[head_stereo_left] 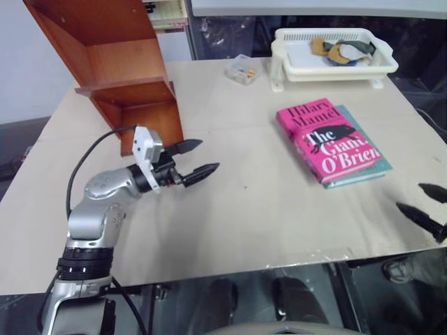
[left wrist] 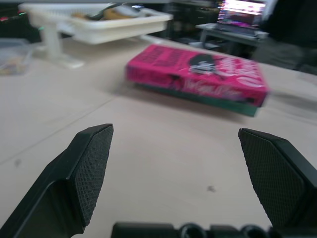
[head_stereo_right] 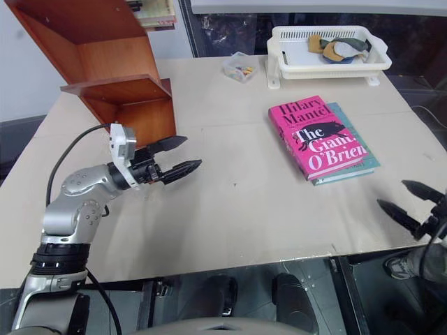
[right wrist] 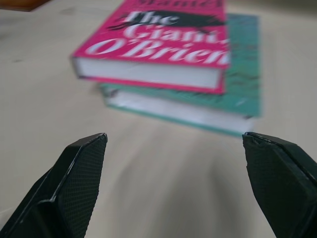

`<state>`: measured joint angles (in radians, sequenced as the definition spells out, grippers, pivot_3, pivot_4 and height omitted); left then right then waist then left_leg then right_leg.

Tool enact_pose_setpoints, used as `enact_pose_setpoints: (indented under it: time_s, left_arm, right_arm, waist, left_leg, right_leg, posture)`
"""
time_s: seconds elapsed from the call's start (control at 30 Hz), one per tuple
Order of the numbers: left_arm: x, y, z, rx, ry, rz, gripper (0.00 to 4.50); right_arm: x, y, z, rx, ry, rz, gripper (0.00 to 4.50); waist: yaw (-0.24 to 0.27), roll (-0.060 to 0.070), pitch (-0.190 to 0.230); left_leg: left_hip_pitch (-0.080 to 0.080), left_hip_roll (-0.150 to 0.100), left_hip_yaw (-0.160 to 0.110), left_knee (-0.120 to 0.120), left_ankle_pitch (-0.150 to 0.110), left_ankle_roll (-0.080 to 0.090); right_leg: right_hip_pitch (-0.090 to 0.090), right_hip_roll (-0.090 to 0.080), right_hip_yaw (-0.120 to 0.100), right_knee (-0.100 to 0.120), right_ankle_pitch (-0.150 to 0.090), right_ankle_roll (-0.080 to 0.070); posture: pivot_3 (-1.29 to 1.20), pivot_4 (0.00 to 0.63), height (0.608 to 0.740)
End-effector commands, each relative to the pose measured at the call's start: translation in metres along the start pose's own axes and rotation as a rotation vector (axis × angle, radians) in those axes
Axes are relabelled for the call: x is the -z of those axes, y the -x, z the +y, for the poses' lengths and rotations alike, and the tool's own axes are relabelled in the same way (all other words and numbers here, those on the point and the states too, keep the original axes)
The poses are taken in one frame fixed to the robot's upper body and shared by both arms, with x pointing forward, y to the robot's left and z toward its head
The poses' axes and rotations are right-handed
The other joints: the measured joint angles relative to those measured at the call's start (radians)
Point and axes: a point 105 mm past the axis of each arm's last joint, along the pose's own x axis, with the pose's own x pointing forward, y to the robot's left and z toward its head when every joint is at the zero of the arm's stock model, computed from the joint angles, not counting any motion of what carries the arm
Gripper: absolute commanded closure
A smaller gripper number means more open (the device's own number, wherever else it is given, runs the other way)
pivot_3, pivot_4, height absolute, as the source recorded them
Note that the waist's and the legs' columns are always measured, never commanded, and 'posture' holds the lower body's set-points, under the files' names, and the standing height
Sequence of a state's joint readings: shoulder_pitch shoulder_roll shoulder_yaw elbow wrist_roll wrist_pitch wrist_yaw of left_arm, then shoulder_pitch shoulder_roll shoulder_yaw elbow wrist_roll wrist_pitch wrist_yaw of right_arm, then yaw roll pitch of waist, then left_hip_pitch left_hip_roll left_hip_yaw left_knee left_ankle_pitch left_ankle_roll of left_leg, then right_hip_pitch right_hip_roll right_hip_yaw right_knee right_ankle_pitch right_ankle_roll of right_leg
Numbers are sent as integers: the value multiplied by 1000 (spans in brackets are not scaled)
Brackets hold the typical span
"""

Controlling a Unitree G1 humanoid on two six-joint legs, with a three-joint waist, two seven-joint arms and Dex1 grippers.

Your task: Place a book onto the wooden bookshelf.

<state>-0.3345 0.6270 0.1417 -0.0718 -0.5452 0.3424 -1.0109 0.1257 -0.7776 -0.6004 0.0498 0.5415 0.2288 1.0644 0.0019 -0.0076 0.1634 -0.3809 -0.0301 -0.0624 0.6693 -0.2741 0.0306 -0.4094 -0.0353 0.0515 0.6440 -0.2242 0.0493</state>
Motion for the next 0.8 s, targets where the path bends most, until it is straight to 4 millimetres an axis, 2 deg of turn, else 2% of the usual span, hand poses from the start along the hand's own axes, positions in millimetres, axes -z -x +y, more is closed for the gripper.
enact_pose_setpoints:
  time_s: [0.03,0.13,0.37,0.57,0.8]
  left_arm:
    - [-11,1,-3,14,-64,-19,34]
    - [-9,-3,-4,16,-62,-19,34]
    - [-5,-17,-13,87,-109,2,34]
    - [-18,-20,-26,190,-120,-40,34]
    - [-23,-10,-35,277,-143,-25,34]
  right_arm:
    - [-17,-15,-28,146,74,-33,16]
    - [-27,-38,-44,209,91,-59,16]
    - [-32,-85,-64,238,123,1,16]
    - [-50,-107,-94,375,127,-41,16]
    - [-49,-133,-90,331,123,-14,16]
  waist:
    - [-6,0,0]
    - [-13,0,0]
    - [-15,0,0]
    - [-17,0,0]
    - [-22,0,1]
  left_leg:
    - [0,0,0,0,0,0]
    - [0,-1,1,0,0,0]
    - [-2,-1,1,0,0,0]
    - [-2,-1,2,-1,0,0]
    - [-3,-1,2,-1,0,0]
  right_leg:
    - [0,0,0,0,0,0]
    - [0,0,1,1,0,0]
    - [-3,0,1,1,0,0]
    - [-3,0,1,1,0,0]
    - [-4,0,2,0,0,0]
  posture:
    - [0,150,740]
    - [0,150,740]
    - [0,150,740]
    - [0,150,740]
    - [0,150,740]
